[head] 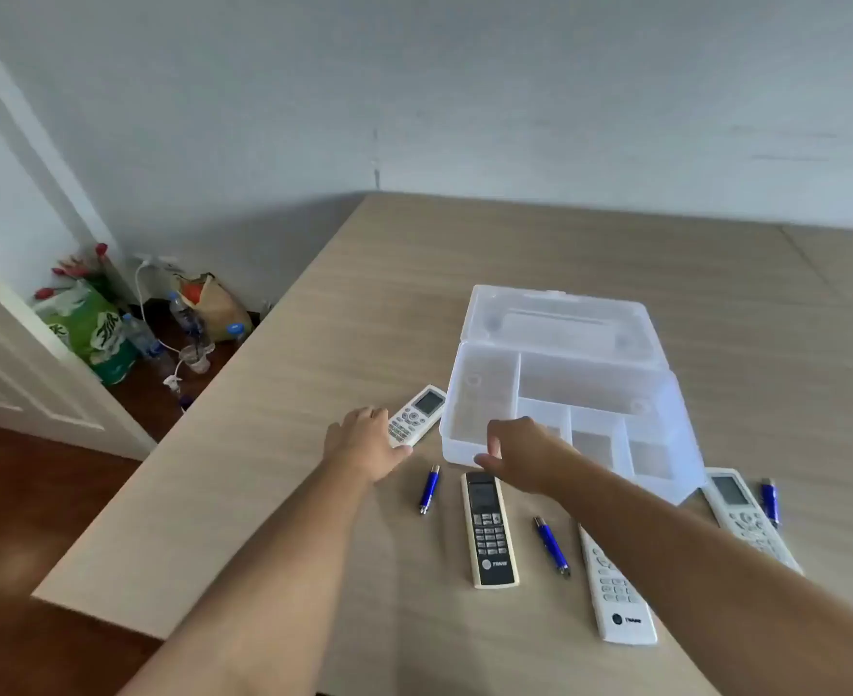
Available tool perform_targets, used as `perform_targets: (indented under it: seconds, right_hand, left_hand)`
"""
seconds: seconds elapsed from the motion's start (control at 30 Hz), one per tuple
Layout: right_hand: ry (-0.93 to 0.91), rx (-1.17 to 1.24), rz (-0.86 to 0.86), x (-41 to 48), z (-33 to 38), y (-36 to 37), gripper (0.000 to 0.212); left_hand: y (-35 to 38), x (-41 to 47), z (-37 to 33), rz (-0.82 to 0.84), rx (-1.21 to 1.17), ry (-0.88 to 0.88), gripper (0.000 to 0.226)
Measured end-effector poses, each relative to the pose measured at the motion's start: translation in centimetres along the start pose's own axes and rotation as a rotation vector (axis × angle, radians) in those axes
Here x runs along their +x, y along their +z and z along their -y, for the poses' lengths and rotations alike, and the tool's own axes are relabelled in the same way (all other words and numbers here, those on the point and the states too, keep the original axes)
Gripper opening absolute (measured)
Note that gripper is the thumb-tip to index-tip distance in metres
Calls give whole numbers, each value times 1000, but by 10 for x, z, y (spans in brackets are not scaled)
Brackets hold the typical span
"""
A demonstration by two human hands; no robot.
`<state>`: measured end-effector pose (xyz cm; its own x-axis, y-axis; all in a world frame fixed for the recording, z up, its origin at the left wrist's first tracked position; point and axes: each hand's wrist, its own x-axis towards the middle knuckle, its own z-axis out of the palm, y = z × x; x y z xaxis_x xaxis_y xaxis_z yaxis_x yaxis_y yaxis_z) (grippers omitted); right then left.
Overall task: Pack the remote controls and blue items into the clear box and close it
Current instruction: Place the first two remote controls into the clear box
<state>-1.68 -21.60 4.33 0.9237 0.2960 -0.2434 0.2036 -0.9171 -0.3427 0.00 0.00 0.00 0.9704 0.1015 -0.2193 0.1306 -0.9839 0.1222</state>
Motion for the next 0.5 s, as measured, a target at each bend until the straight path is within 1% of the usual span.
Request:
perform_targets:
  seconds: [0.07, 0.17, 0.27, 0.4, 0.5]
  right_hand:
    - [70, -70, 40, 4, 1, 21, 39]
    - [178, -75, 55, 2, -2, 55, 46]
    - [253, -77, 56, 4, 0, 74, 50]
    - [359, 2, 84, 9, 5, 92, 53]
    - [410, 63, 81, 11, 7, 96, 50]
  left_hand:
    - [16, 3, 2, 27, -11, -16, 61]
    - [45, 6, 2, 36, -31, -33, 59]
    - [56, 16, 0, -38, -70, -58, 58]
    - [62, 31, -3, -59, -142, -111, 55]
    - [57, 36, -6, -48, -167, -170, 59]
